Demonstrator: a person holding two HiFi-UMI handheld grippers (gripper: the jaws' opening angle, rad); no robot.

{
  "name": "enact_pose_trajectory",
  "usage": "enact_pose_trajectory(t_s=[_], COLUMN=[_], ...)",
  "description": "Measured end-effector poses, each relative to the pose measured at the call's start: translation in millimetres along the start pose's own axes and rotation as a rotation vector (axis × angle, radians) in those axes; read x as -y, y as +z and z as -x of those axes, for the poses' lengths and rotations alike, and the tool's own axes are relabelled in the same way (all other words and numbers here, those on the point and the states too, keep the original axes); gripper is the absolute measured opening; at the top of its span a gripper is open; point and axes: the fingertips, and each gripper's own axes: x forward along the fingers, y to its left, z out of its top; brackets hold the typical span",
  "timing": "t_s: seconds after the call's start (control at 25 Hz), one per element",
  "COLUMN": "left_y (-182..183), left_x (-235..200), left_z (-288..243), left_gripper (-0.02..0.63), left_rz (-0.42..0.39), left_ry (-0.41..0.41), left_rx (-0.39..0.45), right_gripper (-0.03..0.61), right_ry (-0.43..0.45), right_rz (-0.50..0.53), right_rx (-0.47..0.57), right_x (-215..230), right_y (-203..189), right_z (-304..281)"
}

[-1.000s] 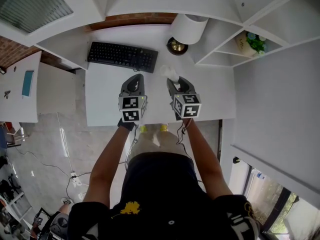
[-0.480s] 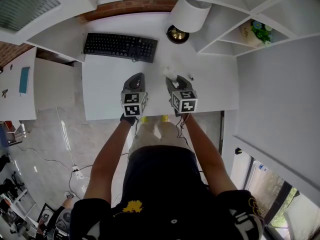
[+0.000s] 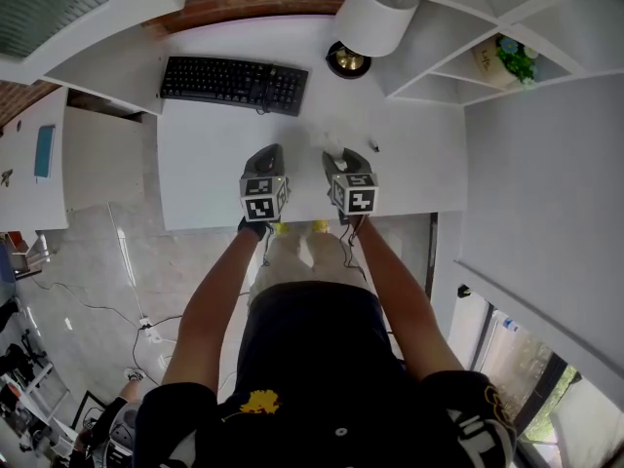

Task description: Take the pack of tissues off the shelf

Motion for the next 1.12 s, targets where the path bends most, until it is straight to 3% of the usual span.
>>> enact_pose_trajectory(t_s=[0.24,0.44,1.12], left_y=[-13.6,-20.4,-34.3], left_x=[-0.4,-4.2,-0.7], left_z=[-6.7,-9.5,-12.6], left_gripper=[0.017,0.017,0.017], left_rz=[0.008,0.065,0.025], left_ry=[0.002,0.018,0.010], left_rx=[-0.035,-0.052,-0.099], right_gripper=[0.189,0.190,0.195], right_ry=[-0.037,-0.060,-0.064], right_rz=[-0.025,-0.079,-0.069], right_rx=[-0.050,-0.085,-0.112], right_x=[9.6,18.3,16.8], right_y=[-15.2,-26.8,-34.3], right_z=[-9.3,-15.8,-21.2])
